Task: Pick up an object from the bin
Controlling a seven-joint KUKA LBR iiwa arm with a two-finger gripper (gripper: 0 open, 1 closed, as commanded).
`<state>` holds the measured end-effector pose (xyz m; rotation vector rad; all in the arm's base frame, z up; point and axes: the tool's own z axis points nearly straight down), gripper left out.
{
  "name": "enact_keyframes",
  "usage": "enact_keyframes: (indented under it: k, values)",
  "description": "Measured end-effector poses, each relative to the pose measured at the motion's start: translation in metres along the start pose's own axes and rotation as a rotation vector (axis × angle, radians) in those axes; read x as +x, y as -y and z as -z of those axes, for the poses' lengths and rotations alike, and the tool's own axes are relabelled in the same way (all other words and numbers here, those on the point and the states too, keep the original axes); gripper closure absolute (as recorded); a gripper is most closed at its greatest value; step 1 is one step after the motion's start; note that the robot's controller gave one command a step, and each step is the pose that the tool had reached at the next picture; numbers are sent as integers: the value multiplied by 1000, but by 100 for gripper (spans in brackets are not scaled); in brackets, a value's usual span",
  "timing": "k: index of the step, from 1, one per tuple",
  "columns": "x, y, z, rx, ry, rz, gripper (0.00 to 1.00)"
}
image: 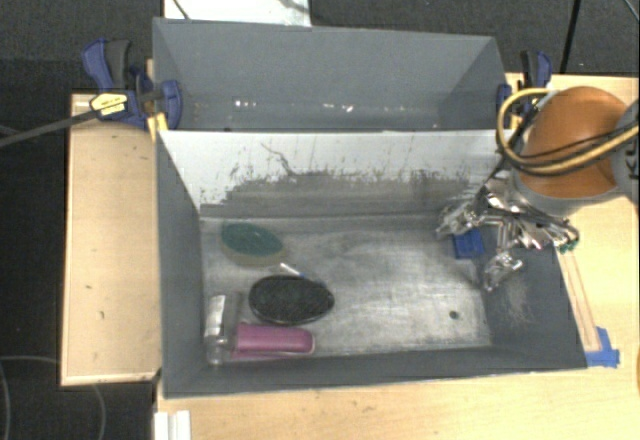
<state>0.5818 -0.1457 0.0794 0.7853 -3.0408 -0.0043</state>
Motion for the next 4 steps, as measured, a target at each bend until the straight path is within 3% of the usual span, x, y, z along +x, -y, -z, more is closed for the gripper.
enact_keyframes:
  k: [1, 2, 3, 4]
  values:
    - [-11, -2, 41, 8, 7, 19, 0]
    - [-14, 3, -6, -11, 12, 188, 0]
    - [-10, 8, -6, -1, 6, 189, 100]
    - [-18, -8, 145, 11, 7, 478, 100]
